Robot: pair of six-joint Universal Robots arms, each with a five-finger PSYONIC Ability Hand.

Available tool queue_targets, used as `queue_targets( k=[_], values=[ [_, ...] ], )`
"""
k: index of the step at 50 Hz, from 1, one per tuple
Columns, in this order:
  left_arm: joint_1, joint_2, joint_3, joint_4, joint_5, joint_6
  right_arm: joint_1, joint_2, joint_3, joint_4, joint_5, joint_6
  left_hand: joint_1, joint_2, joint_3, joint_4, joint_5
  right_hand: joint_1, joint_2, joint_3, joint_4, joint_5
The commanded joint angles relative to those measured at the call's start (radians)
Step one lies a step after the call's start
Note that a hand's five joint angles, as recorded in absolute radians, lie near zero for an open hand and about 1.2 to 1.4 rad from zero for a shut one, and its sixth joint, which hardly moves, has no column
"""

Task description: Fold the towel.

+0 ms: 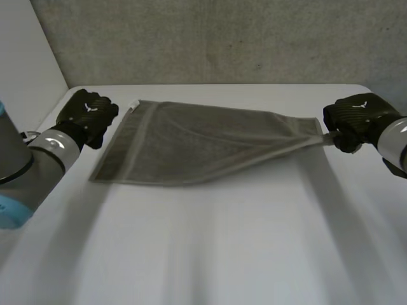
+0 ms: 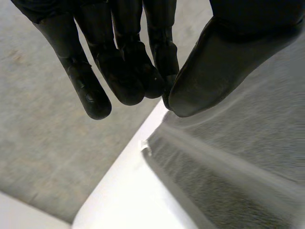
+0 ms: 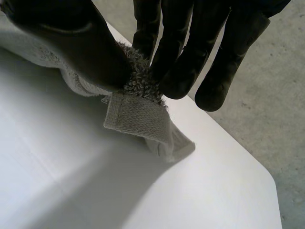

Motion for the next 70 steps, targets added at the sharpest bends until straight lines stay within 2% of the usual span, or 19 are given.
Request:
queue_targets(
  k=[1,9,10,11,12,13,21,24,43,54,60,70],
  values=[
    [0.000,0.113,-0.088,-0.078,0.079,0.002,-0.057,-0.128,0.067,0.088,-0.073,-0.055,0.163,0.050,0.054,0.038,0.111,0.086,0.089,0.064,0.059,0.063],
    [0.025,0.115,-0.109,-0.072,0.084,0.002,-0.105,-0.127,0.106,0.085,-0.136,-0.069,0.140,0.027,0.031,0.015,0.088,0.086,0.089,0.064,0.059,0.063],
    [0.025,0.080,-0.106,-0.064,0.082,0.002,-0.102,-0.114,0.106,0.083,-0.135,-0.070,-0.285,-0.398,-0.393,-0.410,-0.336,0.086,0.089,0.064,0.059,0.063],
    [0.025,0.079,-0.106,-0.064,0.082,0.002,-0.102,-0.114,0.106,0.083,-0.135,-0.070,-0.289,-0.402,-0.398,-0.414,-0.340,0.086,0.089,0.064,0.059,0.063],
    [0.023,0.023,-0.097,-0.053,0.078,0.004,-0.101,-0.091,0.103,0.082,-0.129,-0.072,-0.719,-0.832,-0.828,-0.844,-0.771,0.086,0.089,0.064,0.059,0.063],
    [0.023,-0.031,-0.085,-0.043,0.073,0.004,-0.101,-0.067,0.096,0.082,-0.127,-0.075,-0.808,-0.921,-0.916,-0.933,-0.859,0.086,0.089,0.064,0.059,0.063],
    [0.017,-0.227,0.007,-0.018,0.044,0.002,-0.101,-0.033,0.103,0.051,-0.127,-0.084,-0.809,-0.921,-0.917,-0.934,-0.860,0.086,0.089,0.064,0.059,0.063],
    [0.014,-0.255,0.029,-0.024,0.045,0.001,-0.101,-0.030,0.104,0.045,-0.126,-0.084,-0.806,-0.919,-0.914,-0.931,-0.857,0.086,0.089,0.064,0.059,0.063],
    [0.011,-0.358,0.109,-0.027,0.041,-0.007,-0.102,-0.010,0.104,0.025,-0.126,-0.084,-0.665,-0.778,-0.773,-0.790,-0.716,0.086,0.089,0.064,0.059,0.063],
    [0.011,-0.364,0.115,-0.042,0.039,-0.010,-0.102,0.002,0.104,0.017,-0.126,-0.084,-0.653,-0.766,-0.762,-0.778,-0.704,0.086,0.089,0.064,0.059,0.063],
    [0.009,-0.367,0.141,-0.044,0.038,-0.013,-0.101,0.002,0.107,0.017,-0.124,-0.084,-0.524,-0.637,-0.633,-0.649,-0.575,0.086,0.089,0.064,0.059,0.063],
    [0.009,-0.384,0.168,-0.059,0.038,-0.028,-0.101,0.002,0.112,0.016,-0.126,-0.084,-0.524,-0.637,-0.632,-0.649,-0.575,0.086,0.089,0.064,0.059,0.063]
  ],
)
